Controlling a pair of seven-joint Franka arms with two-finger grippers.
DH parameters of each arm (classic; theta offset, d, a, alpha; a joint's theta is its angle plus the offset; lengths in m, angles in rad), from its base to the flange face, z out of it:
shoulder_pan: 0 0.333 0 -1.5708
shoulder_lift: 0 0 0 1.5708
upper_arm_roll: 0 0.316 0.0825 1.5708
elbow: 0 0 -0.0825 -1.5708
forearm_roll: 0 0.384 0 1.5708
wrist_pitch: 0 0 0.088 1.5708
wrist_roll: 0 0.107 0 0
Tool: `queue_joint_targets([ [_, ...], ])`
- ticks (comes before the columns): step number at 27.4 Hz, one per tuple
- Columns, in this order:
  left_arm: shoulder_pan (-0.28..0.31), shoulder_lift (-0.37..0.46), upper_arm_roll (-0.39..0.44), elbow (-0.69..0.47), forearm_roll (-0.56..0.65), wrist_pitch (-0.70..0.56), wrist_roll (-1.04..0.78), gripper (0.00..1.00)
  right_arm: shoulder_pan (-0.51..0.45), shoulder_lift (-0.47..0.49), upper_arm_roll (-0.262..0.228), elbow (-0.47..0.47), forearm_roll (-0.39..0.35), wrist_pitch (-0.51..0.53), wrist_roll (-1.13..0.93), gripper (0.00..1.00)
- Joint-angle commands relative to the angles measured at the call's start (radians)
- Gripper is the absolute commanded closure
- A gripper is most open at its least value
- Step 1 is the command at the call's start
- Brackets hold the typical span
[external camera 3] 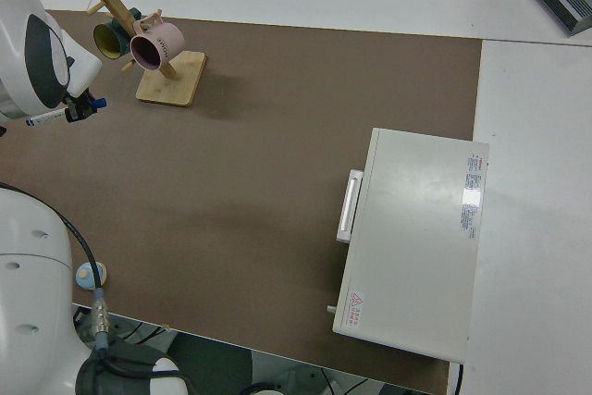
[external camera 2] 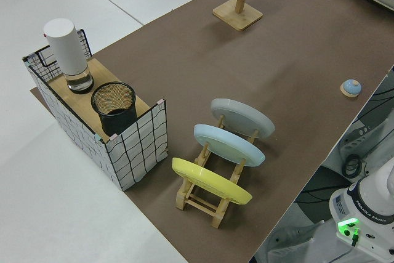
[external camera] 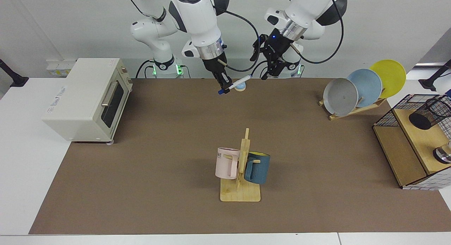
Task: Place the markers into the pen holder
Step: 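Carry the marker toward the left gripper while the left gripper reaches it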
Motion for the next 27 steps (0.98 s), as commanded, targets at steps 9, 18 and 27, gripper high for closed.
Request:
queue_joint_targets([
  [9,-0.018,-0.030,-0.039,-0.101,-0.016,0.111,-0.039,0.00,0.001,0.011,-0.001,0.016,0.072,0.010,0.030,1.00],
  [18,-0.018,-0.017,-0.056,-0.103,-0.016,0.137,-0.103,0.41,0.002,0.010,-0.001,0.012,0.072,0.010,0.027,1.00],
  [27,-0.017,-0.015,-0.057,-0.101,-0.014,0.146,-0.108,0.88,0.004,0.007,-0.001,-0.005,0.066,0.001,0.018,1.00],
])
